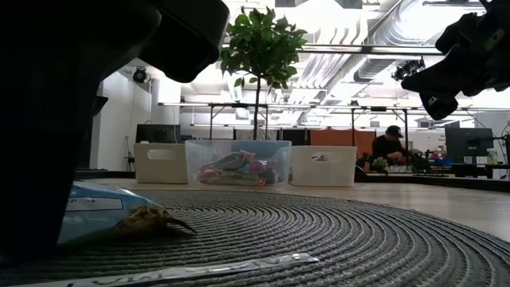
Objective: Pick and place Granola Bars by type
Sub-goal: Put the blue granola bar into the gray bin
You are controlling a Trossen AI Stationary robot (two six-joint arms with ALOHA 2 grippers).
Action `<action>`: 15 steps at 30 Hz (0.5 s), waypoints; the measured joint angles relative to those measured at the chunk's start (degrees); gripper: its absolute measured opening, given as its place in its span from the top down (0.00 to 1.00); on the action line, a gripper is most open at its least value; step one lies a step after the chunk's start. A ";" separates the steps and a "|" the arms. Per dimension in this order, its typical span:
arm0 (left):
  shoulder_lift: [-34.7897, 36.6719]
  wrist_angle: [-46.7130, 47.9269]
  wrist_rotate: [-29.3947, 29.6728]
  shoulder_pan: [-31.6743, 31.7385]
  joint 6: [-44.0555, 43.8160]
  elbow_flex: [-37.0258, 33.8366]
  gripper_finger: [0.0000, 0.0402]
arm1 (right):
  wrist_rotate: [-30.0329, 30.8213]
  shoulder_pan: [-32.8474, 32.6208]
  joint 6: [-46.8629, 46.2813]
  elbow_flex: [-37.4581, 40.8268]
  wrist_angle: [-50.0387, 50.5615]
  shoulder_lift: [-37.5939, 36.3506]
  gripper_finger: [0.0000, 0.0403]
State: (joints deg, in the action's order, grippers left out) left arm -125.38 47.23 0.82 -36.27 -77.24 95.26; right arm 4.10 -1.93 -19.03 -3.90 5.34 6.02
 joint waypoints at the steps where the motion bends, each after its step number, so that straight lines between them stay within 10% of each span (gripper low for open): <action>1: -0.02 0.12 0.12 0.17 0.38 0.00 0.55 | 0.00 0.02 0.00 0.00 0.00 0.00 1.00; 15: -0.20 0.25 -0.01 0.28 0.73 -0.20 0.77 | 0.02 0.00 0.00 0.00 -0.01 -0.02 1.00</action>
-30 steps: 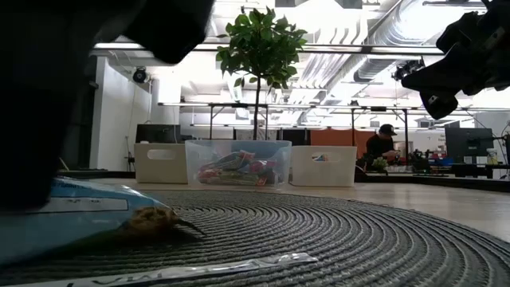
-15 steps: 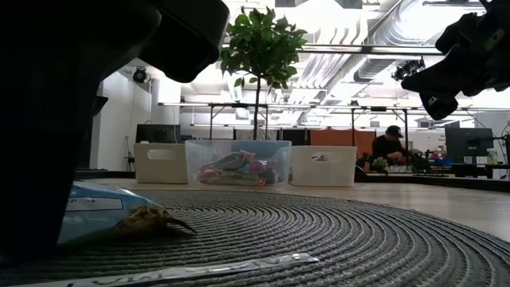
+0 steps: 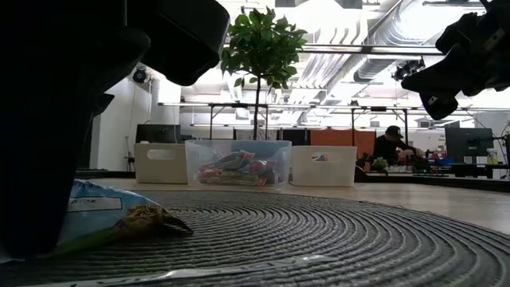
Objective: Pick and place Granola Bars by type
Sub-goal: Put the blue granola bar into the gray bin
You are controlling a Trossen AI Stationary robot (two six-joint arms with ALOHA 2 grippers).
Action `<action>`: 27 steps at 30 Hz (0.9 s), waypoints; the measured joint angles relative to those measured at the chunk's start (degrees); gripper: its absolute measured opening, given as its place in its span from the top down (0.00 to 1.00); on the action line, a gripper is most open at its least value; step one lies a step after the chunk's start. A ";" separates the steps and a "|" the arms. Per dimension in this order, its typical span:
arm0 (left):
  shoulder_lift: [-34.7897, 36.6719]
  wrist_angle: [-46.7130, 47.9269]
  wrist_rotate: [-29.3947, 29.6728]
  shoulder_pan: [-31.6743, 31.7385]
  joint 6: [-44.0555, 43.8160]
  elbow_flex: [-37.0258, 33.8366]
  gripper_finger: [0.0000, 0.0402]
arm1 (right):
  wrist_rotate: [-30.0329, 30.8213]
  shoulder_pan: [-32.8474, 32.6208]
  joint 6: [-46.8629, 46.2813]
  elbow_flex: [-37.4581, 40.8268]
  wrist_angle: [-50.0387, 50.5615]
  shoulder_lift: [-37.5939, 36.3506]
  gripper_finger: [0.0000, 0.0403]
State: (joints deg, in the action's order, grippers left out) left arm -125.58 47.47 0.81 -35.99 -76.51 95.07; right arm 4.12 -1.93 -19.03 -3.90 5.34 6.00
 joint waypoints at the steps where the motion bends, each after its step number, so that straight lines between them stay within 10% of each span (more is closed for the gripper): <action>1: 0.00 -0.04 0.00 0.00 0.00 0.00 0.77 | -0.01 0.01 0.00 0.00 -0.02 0.00 1.00; 18: -0.04 -0.79 -0.80 1.06 0.68 0.42 0.78 | -0.02 0.00 0.00 0.00 0.01 0.00 1.00; 27: -0.44 6.52 3.27 4.76 10.01 11.69 0.78 | 0.00 0.00 0.00 0.00 0.01 0.00 1.00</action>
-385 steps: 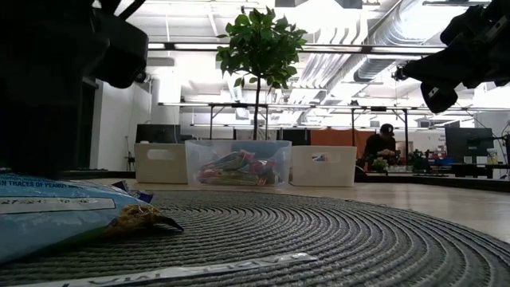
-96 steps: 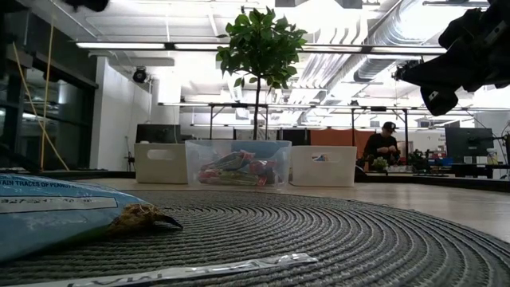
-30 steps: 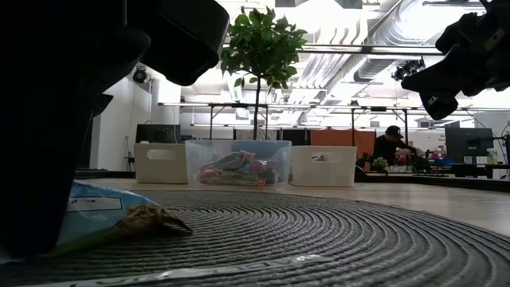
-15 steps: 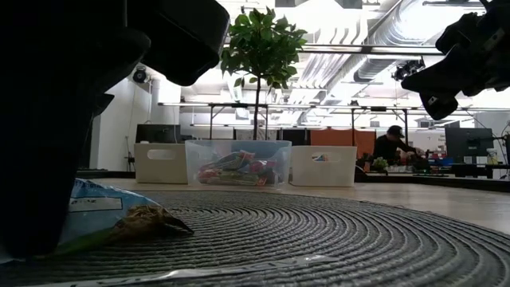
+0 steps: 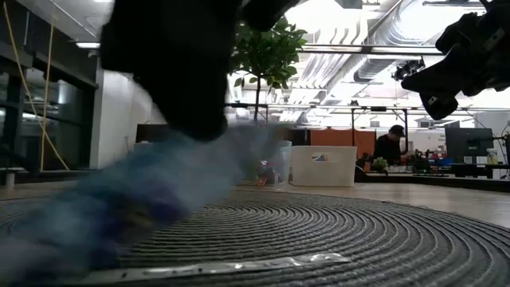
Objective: Pick and place Granola Bars by type
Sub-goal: Put the blue granola bar into the gray bin
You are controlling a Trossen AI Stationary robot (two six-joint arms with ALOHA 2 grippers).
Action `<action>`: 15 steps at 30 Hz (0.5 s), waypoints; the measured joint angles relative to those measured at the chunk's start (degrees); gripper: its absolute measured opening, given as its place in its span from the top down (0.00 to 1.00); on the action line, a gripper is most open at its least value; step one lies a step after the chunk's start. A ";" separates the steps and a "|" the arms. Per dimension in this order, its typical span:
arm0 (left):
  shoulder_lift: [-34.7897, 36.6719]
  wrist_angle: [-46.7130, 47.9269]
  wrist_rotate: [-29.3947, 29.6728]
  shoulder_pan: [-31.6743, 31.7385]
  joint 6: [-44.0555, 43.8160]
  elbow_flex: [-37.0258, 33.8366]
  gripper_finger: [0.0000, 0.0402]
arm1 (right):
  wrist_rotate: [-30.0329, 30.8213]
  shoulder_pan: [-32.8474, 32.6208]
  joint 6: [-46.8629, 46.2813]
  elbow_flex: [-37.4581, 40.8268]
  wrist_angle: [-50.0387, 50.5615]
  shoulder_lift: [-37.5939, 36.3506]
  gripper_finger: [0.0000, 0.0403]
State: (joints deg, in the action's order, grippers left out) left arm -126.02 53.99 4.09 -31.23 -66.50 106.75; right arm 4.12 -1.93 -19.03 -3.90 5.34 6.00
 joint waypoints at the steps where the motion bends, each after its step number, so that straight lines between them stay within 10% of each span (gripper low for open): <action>1: 0.00 0.89 0.59 0.37 0.88 0.97 0.78 | 0.00 0.00 0.00 0.00 -0.02 0.00 1.00; 15: 0.14 0.97 -0.75 3.42 4.86 3.53 0.78 | -0.02 0.01 0.00 0.00 0.00 0.00 1.00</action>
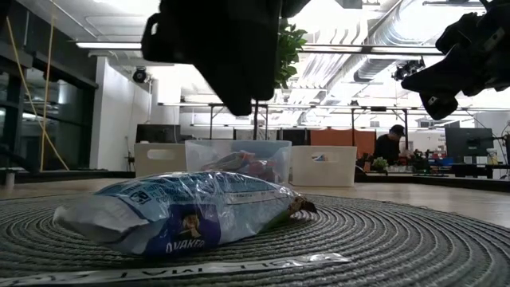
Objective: Pick and place Granola Bars by type
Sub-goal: Put the blue granola bar into the gray bin
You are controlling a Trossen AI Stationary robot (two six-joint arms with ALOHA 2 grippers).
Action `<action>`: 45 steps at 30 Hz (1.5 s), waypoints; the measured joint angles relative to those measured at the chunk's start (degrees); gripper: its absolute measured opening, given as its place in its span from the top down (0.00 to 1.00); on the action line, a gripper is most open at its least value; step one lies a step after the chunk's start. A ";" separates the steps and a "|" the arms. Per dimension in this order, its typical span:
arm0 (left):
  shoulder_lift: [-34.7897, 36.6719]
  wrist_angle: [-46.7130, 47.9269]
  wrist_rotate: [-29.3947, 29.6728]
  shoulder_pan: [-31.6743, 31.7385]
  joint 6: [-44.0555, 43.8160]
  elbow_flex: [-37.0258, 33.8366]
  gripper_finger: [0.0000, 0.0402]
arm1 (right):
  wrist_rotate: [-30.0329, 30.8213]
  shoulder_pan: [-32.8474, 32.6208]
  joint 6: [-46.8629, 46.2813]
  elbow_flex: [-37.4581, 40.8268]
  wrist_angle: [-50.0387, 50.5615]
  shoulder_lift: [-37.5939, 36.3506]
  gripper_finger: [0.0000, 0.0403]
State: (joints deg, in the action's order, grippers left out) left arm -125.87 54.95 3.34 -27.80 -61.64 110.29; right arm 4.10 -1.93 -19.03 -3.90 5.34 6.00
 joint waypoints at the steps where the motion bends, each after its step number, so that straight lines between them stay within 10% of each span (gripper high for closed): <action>1: 0.01 -1.02 -0.61 -0.04 -0.10 -0.71 0.78 | 0.00 0.00 0.00 0.00 0.00 0.00 1.00; 11: 0.01 -6.04 -2.50 0.06 0.91 -2.85 0.76 | 0.02 -0.01 0.00 0.00 0.00 0.00 1.00; 25: -3.19 -3.24 0.50 0.06 -2.71 -2.96 0.41 | 0.02 0.00 0.00 0.00 0.00 0.02 1.00; 45: -3.53 -7.65 -0.05 -0.01 -4.66 -7.24 0.59 | 0.02 -0.01 0.00 0.02 0.00 0.04 1.00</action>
State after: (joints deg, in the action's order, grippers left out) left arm -129.40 47.31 3.29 -27.81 -66.30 103.04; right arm 4.12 -1.93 -19.03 -3.88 5.34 6.04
